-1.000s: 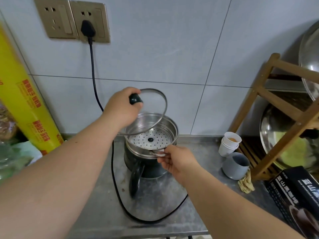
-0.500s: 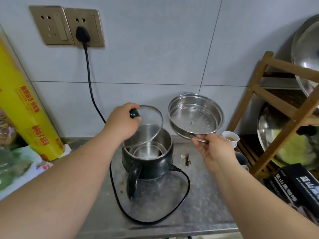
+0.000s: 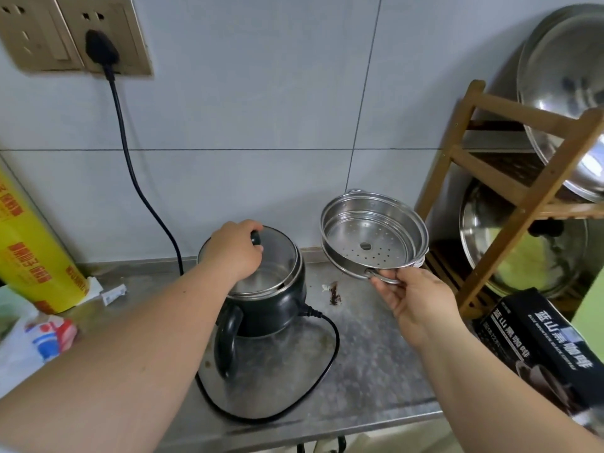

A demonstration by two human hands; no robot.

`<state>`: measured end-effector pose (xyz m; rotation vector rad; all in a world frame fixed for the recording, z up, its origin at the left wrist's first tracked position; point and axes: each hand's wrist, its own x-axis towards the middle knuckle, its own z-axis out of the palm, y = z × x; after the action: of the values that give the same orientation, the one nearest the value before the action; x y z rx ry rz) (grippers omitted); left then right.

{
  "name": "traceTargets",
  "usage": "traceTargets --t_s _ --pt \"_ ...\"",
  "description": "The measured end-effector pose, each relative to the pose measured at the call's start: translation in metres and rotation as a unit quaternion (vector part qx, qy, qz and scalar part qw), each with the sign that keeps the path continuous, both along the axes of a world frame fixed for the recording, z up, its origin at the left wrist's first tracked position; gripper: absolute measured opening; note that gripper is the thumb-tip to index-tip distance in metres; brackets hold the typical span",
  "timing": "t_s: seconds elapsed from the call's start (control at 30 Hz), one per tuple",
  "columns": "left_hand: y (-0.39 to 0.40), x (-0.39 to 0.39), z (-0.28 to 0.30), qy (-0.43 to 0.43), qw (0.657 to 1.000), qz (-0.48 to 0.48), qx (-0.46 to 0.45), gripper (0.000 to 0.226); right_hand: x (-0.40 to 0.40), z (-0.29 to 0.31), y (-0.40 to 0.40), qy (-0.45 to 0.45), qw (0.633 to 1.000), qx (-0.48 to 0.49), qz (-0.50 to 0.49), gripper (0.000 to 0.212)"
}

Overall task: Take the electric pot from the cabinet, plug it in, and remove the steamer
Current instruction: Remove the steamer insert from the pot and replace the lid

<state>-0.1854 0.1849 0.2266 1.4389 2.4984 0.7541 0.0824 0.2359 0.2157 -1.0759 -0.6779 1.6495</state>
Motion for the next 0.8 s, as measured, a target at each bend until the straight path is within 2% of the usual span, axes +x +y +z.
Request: traceTargets --t_s 0.37,0.47,0.5,0.57,0.67,0.8 --pt "0.003 0.006 -0.006 0.023 0.999 -0.012 -0.031 0.041 0.019 -0.023 -0.005 -0.023 0.999 -0.018 0.028 0.013" --pt "0.001 0.013 0.001 0.1 0.99 0.009 -0.096 0.048 0.034 -0.031 -0.01 -0.024 0.998 -0.025 0.057 0.015" --pt "0.0 0.018 0.004 0.126 0.988 0.015 -0.093 0.051 0.04 -0.034 -0.012 -0.028 0.997 -0.027 0.069 0.016" --pt "-0.001 0.034 0.005 0.143 0.989 0.003 -0.03 0.054 0.054 -0.042 -0.017 -0.037 0.995 -0.027 0.086 0.019" --pt "-0.002 0.067 0.003 0.119 0.989 -0.06 0.066 0.048 0.078 -0.056 -0.027 -0.04 0.993 -0.03 0.107 0.024" --pt "-0.006 0.108 -0.012 0.055 0.983 -0.14 0.106 0.033 0.116 -0.075 -0.039 -0.064 0.987 -0.063 0.137 0.021"
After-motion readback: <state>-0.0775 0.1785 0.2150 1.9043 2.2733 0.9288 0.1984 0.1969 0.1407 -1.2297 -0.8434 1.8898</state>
